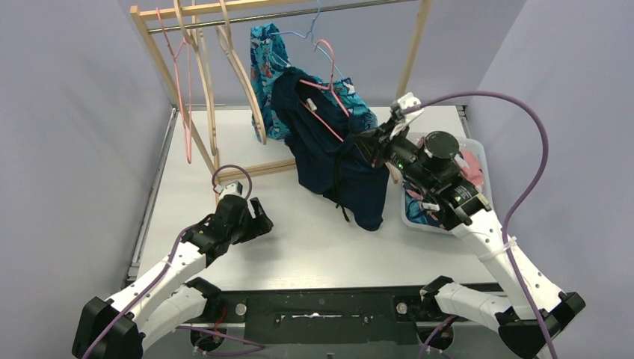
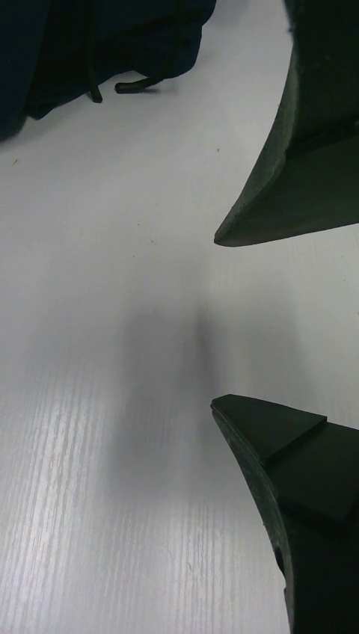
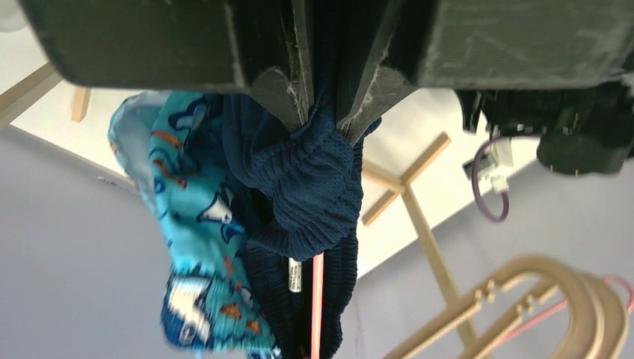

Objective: Remove the shorts from the hanger
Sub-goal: Pick up the hanger from the clothes rod.

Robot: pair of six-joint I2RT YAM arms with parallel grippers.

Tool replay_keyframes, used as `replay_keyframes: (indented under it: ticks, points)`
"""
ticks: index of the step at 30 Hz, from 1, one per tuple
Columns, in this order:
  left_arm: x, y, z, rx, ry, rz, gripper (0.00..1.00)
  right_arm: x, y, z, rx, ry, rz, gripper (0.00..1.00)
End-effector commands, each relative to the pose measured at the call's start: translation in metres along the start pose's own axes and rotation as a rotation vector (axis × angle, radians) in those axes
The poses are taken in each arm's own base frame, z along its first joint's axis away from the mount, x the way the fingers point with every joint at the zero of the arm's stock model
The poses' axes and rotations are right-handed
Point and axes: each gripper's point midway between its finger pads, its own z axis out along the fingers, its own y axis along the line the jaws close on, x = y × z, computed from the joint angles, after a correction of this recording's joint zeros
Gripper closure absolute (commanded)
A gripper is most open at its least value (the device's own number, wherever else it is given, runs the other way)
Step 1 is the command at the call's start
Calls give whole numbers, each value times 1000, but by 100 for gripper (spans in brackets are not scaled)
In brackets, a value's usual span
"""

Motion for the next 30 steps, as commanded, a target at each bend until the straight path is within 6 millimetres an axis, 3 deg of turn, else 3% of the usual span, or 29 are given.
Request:
replay_keyframes:
  ticks: [1,10,16,19,24,30]
  points:
    - [-13,-16,-2,69,-53,8,27,-38,22,-22,-116,-202,-138,100]
    - [-15,-18,-4,83,-63,13,27,21,19,-40,-131,-96,-187,100]
    - [-19,-23,-9,115,-85,18,27,99,20,-58,-175,138,-173,100]
    - [-23,-26,-14,144,-114,14,27,130,31,-72,-239,200,-132,100]
    - [-30,-41,-25,242,-156,22,28,160,49,-82,-325,262,-9,100]
    - [-38,-66,-43,394,-205,40,28,178,61,-77,-390,323,109,100]
